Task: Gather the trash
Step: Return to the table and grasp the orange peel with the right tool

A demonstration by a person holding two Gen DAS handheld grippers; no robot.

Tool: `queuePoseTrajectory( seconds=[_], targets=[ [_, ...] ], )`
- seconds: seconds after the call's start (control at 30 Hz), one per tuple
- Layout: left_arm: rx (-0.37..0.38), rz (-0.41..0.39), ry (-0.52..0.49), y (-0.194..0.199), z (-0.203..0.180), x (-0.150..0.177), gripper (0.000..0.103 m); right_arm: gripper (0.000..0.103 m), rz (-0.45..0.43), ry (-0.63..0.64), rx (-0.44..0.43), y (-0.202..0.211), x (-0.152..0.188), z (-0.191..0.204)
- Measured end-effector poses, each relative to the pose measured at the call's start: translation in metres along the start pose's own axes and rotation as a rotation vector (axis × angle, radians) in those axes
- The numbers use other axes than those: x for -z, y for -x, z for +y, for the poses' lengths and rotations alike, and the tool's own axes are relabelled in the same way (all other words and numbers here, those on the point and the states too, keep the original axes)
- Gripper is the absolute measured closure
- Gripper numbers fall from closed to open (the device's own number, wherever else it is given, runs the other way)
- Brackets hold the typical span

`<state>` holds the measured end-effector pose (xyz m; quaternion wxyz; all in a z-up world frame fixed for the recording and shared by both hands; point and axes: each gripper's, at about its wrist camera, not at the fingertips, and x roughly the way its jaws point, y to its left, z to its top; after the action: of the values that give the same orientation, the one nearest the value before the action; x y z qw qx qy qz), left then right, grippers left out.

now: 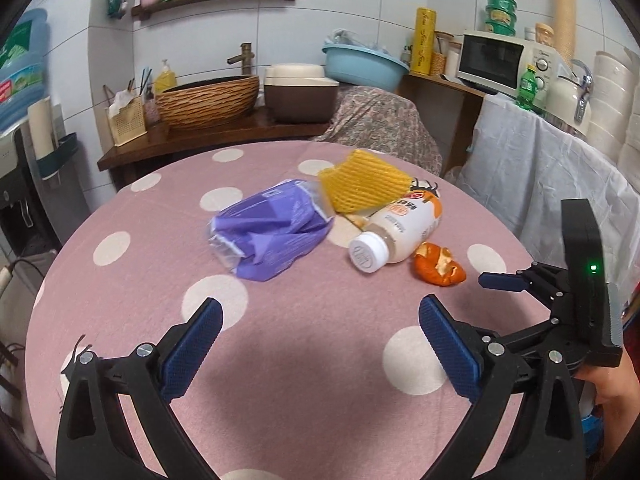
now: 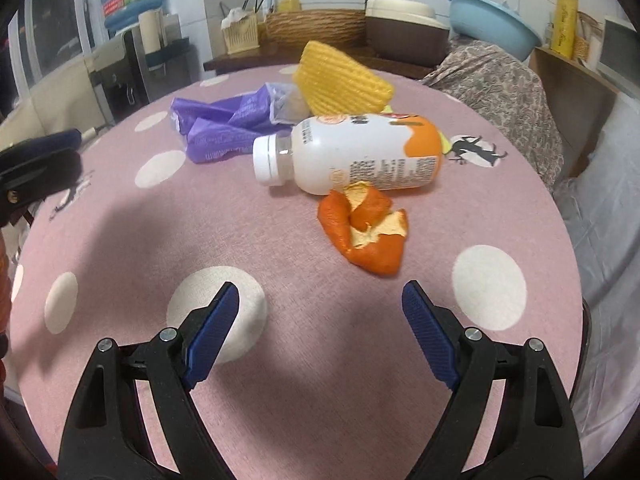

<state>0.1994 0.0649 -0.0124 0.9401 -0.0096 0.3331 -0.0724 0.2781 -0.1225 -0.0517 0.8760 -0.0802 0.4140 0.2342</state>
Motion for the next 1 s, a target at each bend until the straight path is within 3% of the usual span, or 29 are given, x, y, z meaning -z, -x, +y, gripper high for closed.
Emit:
queuePoseTrajectory(
  seconds=[0.2, 0.33, 0.4, 0.47, 0.6, 0.67, 0.73, 0.87, 1.0],
  targets=[
    [-0.002, -0.009, 0.026, 0.005, 0.013, 0.003, 0.005, 0.025, 0.065, 0.016, 0.012, -0.027, -0.009, 0.008],
    [-0.001, -0.015, 0.03, 0.006, 0.015, 0.001, 0.005, 0.029, 0.059, -0.007, 0.01, -0.035, -0.015, 0.006],
    [0.001, -0.016, 0.028, 0.006, 0.015, 0.001, 0.005, 0.034, 0.053, -0.013, 0.011, -0.037, -0.019, 0.006],
    [0.001, -0.016, 0.028, 0.005, 0.015, 0.001, 0.005, 0.049, 0.046, -0.02, 0.009, -0.038, -0.021, 0.006],
    [0.008, -0.005, 0.034, -0.001, 0.015, 0.0, 0.005, 0.067, 0.025, -0.028, 0.016, -0.04, -0.025, 0.005],
    [0.01, 0.002, 0.035, -0.005, 0.015, -0.001, 0.005, 0.082, 0.015, -0.043, 0.01, -0.041, -0.027, 0.002],
    [0.012, 0.008, 0.033, -0.008, 0.014, -0.001, 0.005, 0.09, 0.01, -0.041, 0.01, -0.041, -0.027, 0.001],
    [0.012, 0.021, 0.016, -0.015, 0.012, -0.003, 0.005, 0.101, 0.005, -0.034, -0.002, -0.039, -0.025, -0.001],
    [0.013, 0.022, -0.028, -0.024, 0.006, -0.011, 0.006, 0.102, -0.014, -0.049, -0.023, -0.034, -0.021, -0.005]
  ],
)
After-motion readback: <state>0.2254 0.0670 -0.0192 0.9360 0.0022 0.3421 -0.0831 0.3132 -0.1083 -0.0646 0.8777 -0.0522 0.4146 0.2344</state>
